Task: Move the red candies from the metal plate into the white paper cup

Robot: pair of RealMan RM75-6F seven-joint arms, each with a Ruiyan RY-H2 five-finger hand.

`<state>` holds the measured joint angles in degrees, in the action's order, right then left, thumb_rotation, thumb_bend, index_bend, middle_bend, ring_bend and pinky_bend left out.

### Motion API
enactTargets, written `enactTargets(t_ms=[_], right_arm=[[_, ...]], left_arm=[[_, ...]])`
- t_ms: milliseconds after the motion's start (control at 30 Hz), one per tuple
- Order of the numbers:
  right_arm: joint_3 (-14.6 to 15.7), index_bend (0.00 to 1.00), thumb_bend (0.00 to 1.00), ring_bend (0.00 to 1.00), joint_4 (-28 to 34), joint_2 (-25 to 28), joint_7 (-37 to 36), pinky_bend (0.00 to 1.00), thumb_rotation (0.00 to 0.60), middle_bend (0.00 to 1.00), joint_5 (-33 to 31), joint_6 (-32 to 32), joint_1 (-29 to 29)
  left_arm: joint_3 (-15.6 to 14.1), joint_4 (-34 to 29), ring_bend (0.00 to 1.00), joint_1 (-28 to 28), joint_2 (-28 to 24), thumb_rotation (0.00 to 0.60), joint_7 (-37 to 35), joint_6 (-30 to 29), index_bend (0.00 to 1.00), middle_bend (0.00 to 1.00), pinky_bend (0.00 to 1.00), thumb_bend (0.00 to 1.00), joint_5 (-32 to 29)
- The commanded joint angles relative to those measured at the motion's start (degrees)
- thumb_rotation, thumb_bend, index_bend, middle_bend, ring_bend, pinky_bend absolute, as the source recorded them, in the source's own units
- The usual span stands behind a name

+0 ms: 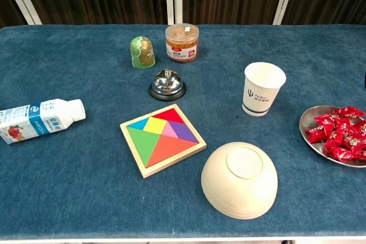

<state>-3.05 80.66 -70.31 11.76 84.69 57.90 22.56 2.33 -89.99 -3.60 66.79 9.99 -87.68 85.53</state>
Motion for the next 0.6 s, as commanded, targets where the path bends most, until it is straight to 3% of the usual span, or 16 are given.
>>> enactTargets(t_ms=[33, 367, 600], right_arm=[[0.33, 0.44, 0.42, 1.0, -1.38, -1.25, -0.82, 1.0, 0.6, 0.87, 0.46, -0.52, 0.89], [1.42, 0.43, 0.42, 1.0, -5.8, -5.28, -2.84, 1.0, 0.6, 0.87, 2.62, -2.03, 3.78], [2.56, 0.46, 0.5, 1.0, -7.23, -6.87, -4.43, 1.0, 0.6, 0.87, 4.42, -2.32, 5.19]], left_arm=[[0.04, 0.01, 0.06, 0.05, -0.02, 0.6, 0.04, -0.05, 0.17, 0.16, 0.0, 0.0, -0.07], [0.12, -0.3, 0.06, 0.29, -0.21, 0.6, 0.35, -0.1, 0.17, 0.16, 0.0, 0.0, -0.51], [0.17, -0.69, 0.06, 0.37, -0.45, 0.6, 0.65, -0.19, 0.17, 0.16, 0.0, 0.0, -0.54]])
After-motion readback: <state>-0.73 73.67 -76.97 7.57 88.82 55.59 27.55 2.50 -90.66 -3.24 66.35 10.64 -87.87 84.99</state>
